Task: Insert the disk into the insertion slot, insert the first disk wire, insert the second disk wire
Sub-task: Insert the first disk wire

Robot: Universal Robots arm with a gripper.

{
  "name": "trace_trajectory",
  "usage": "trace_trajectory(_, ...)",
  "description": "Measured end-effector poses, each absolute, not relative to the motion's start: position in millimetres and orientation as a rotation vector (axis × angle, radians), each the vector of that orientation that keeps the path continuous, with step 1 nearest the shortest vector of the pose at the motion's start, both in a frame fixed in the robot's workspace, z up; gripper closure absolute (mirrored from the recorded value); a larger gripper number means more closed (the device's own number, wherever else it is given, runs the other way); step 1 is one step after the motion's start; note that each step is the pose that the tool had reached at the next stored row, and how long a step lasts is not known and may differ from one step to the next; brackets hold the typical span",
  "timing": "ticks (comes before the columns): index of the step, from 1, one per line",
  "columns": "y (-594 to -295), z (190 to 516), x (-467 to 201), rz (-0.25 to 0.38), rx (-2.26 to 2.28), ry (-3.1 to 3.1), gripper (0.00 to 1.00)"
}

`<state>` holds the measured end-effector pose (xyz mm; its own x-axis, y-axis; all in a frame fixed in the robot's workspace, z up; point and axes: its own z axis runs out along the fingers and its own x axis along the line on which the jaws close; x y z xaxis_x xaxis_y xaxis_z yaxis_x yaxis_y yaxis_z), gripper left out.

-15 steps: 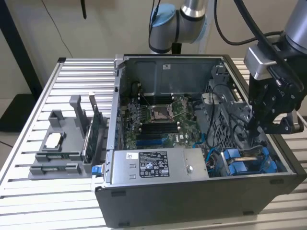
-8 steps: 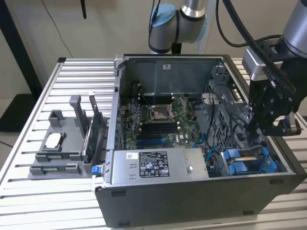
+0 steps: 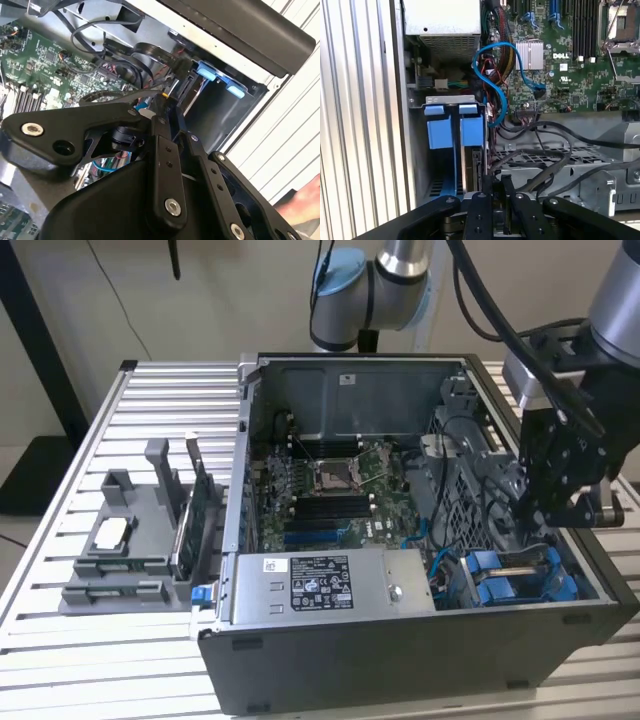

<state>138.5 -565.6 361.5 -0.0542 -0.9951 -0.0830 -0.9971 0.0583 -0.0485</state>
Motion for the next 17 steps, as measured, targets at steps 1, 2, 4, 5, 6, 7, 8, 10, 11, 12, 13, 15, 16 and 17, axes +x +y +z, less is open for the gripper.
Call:
trace_trajectory(1, -565.8, 361.5, 138.6, 0.036, -2.092, 2.221, 0.81)
trace_trajectory(2, -565.9, 361.4, 138.6, 0.039, -2.091, 2.228, 0.81)
trace_trajectory(4, -566.0, 361.0, 138.7, 0.046, -2.089, 2.242, 0.81)
trace_trajectory(5, -566.0, 360.8, 138.9, 0.049, -2.089, 2.248, 0.81)
trace_trajectory(6, -566.1, 360.7, 139.2, 0.050, -2.089, 2.254, 0.81)
trace_trajectory(7, -566.1, 360.6, 139.4, 0.050, -2.089, 2.257, 0.81)
trace_trajectory(8, -566.1, 360.6, 139.4, 0.050, -2.088, 2.259, 0.81)
trace_trajectory(10, -566.1, 360.5, 139.5, 0.050, -2.088, 2.259, 0.81)
trace_trajectory(11, -566.1, 360.5, 139.5, 0.050, -2.088, 2.259, 0.81)
trace_trajectory(12, -566.1, 360.5, 139.5, 0.050, -2.088, 2.259, 0.81)
trace_trajectory(13, -566.1, 360.5, 139.5, 0.050, -2.088, 2.259, 0.81)
trace_trajectory(15, -566.1, 360.5, 139.5, 0.050, -2.088, 2.259, 0.81)
trace_trajectory(16, -566.1, 360.5, 139.5, 0.050, -2.088, 2.259, 0.81)
trace_trajectory(17, -566.1, 360.4, 139.5, 0.050, -2.087, 2.259, 0.81)
